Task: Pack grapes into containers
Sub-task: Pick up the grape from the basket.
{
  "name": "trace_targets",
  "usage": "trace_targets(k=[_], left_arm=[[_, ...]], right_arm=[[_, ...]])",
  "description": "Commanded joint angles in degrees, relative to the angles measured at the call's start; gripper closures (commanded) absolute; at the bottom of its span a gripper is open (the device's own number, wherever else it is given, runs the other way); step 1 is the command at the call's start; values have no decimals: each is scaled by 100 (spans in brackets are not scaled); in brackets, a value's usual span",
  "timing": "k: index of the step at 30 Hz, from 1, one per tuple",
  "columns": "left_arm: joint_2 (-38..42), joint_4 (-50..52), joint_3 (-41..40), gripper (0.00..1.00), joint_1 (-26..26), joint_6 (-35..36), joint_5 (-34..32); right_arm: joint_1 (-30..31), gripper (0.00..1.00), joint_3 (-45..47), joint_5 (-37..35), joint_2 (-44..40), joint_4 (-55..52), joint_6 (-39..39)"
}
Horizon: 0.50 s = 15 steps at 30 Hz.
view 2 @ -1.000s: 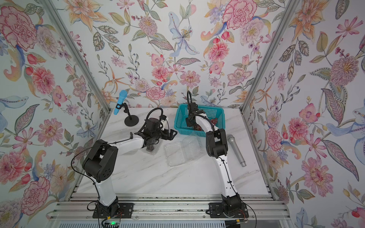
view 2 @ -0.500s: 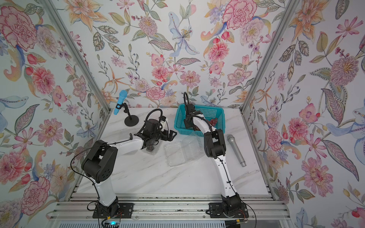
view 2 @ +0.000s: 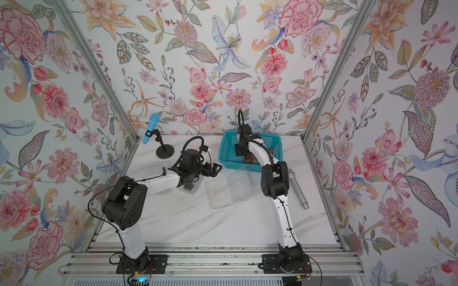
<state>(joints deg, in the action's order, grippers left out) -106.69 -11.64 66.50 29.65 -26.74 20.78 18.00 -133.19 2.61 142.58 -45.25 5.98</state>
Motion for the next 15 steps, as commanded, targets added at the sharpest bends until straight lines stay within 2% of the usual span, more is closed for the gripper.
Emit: trace_targets(k=[1,6,15], left_arm=[[158,11,118,0,-28,125,56],[105,65,170,0,-29,163,49],[96,208,325,0,-20,230,41]], right_arm=[[-25,100,69,123,-310,-164,89],[-15,100,237,64,-291,-262,-83],[-129,100,85,73,-682,-267,96]])
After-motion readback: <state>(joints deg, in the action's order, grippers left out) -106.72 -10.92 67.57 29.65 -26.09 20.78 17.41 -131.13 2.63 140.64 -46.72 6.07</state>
